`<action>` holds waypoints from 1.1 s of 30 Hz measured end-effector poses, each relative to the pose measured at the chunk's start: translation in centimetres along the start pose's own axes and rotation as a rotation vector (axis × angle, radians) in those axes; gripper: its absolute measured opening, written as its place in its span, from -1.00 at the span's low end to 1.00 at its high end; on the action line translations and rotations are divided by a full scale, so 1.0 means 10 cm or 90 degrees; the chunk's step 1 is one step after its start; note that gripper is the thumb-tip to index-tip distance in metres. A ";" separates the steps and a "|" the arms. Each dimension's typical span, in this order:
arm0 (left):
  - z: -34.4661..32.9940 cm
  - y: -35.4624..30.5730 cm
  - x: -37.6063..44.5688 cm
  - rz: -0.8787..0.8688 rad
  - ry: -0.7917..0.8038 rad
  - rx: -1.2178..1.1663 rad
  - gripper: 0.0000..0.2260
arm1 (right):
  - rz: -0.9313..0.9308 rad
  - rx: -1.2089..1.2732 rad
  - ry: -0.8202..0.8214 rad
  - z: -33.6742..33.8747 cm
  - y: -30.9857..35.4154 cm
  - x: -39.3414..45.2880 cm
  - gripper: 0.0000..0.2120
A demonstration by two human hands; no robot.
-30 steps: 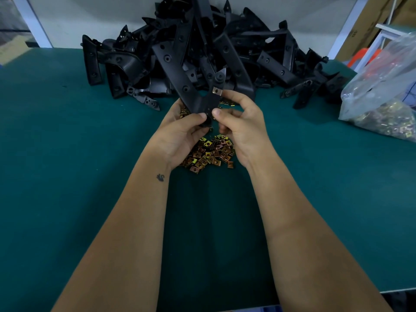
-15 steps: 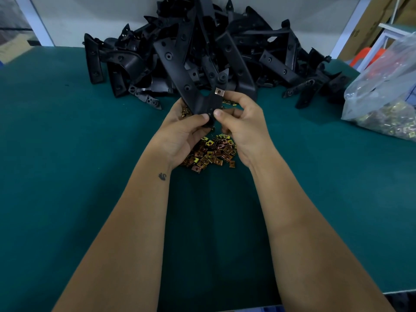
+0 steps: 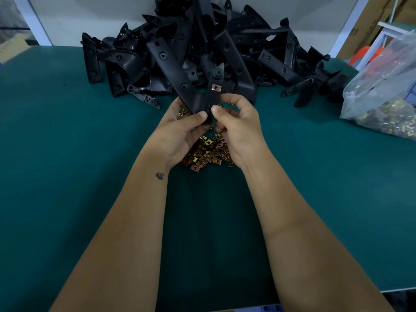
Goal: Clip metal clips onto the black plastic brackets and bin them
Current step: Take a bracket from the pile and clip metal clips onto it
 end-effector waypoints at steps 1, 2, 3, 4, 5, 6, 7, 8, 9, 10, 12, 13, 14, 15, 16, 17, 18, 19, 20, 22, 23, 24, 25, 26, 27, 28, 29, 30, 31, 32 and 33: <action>0.00 0.00 0.00 0.004 0.000 0.005 -0.60 | 0.001 -0.003 0.006 0.01 0.00 0.00 -0.83; 0.01 -0.01 0.00 0.008 0.001 0.010 -0.60 | 0.003 -0.006 0.013 0.01 0.00 0.00 -0.83; 0.01 -0.01 -0.01 0.013 0.005 0.016 -0.61 | 0.005 -0.013 0.018 0.02 0.00 0.01 -0.83; 0.02 -0.01 -0.01 0.018 0.009 0.024 -0.62 | 0.008 -0.020 0.021 0.03 0.00 0.01 -0.82; 0.02 -0.02 -0.01 0.022 0.013 0.033 -0.63 | 0.012 -0.029 0.024 0.04 0.00 0.01 -0.82; 0.03 -0.03 -0.01 0.027 0.015 0.039 -0.63 | 0.015 -0.040 0.027 0.04 0.00 0.01 -0.82; 0.04 -0.03 -0.01 0.032 0.019 0.046 -0.64 | 0.020 -0.057 0.032 0.05 0.00 0.02 -0.82; 0.05 -0.04 -0.01 0.038 0.024 0.054 -0.63 | 0.025 -0.076 0.038 0.05 0.00 0.02 -0.82; 0.06 -0.04 -0.01 0.044 0.030 0.062 -0.63 | 0.028 -0.095 0.044 0.06 0.00 0.02 -0.81; 0.06 -0.04 -0.01 0.047 0.036 0.068 -0.63 | 0.029 -0.106 0.050 0.06 0.00 0.03 -0.81; 0.06 -0.04 -0.01 0.047 0.046 0.068 -0.63 | 0.026 -0.097 0.055 0.06 0.00 0.03 -0.79; 0.06 -0.04 -0.02 0.043 0.048 0.060 -0.62 | 0.023 -0.084 0.052 0.06 0.00 0.03 -0.79; 0.05 -0.04 -0.02 0.038 0.048 0.045 -0.63 | 0.017 -0.061 0.046 0.06 0.00 0.03 -0.79; 0.04 -0.03 -0.01 0.030 0.044 0.022 -0.65 | 0.011 -0.031 0.038 0.06 0.01 0.03 -0.80; 0.03 -0.02 -0.01 0.023 0.038 -0.008 -0.68 | 0.005 0.006 0.030 0.05 0.01 0.02 -0.82; 0.02 -0.01 -0.01 0.019 0.031 -0.043 -0.70 | 0.000 0.043 0.024 0.04 0.01 0.02 -0.85; 0.00 -0.01 0.00 0.017 0.025 -0.079 -0.71 | -0.005 0.081 0.022 0.02 0.02 0.02 -0.89; 0.00 0.00 0.00 0.019 0.022 -0.111 -0.71 | -0.010 0.114 0.021 0.00 0.02 0.01 -0.95; -0.01 0.01 0.01 0.023 0.019 -0.133 -0.71 | -0.019 0.143 0.019 -0.02 0.03 0.01 -0.98; -0.01 0.03 0.02 0.028 0.009 -0.149 -0.72 | -0.030 0.157 -0.001 -0.04 0.02 0.00 -0.83; 0.00 0.04 0.02 0.028 0.001 -0.151 -0.71 | -0.028 0.140 -0.017 -0.04 0.02 0.00 -0.79; 0.00 0.05 0.02 0.026 -0.007 -0.155 -0.69 | -0.019 0.109 -0.032 -0.04 0.02 0.00 -0.78; 0.01 0.06 0.03 0.023 -0.014 -0.161 -0.64 | -0.005 0.063 -0.047 -0.03 0.02 0.00 -0.79; 0.01 0.06 0.03 0.018 -0.021 -0.167 -0.60 | 0.013 0.010 -0.059 -0.03 0.02 -0.01 -0.80; 0.02 0.06 0.04 0.010 -0.024 -0.170 -0.59 | 0.035 -0.047 -0.074 -0.03 0.02 -0.01 -0.83; 0.02 0.06 0.05 0.001 -0.026 -0.168 -0.60 | 0.057 -0.097 -0.089 -0.04 0.02 -0.01 -0.87; 0.02 0.07 0.06 -0.006 -0.029 -0.163 -0.62 | 0.080 -0.136 -0.105 -0.05 0.02 -0.02 -0.92; 0.02 0.07 0.06 -0.012 -0.035 -0.159 -0.64 | 0.098 -0.160 -0.118 -0.06 0.02 -0.03 -0.96; 0.02 0.07 0.07 -0.018 -0.045 -0.158 -0.67 | 0.111 -0.177 -0.129 -0.07 0.02 -0.04 -0.96; 0.03 0.08 0.08 -0.022 -0.056 -0.164 -0.71 | 0.117 -0.190 -0.137 -0.08 0.02 -0.04 -0.93; 0.04 0.08 0.09 -0.024 -0.066 -0.174 -0.77 | 0.117 -0.207 -0.141 -0.09 0.02 -0.05 -0.89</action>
Point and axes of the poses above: each hand's wrist, its own x-axis towards the middle knuckle, its own z-axis out of the back of the hand, y = z × x, the point moved 2 cm from there along x, towards the middle knuckle, and after that the axes turned 14 degrees about -x, right-handed, at the moved point
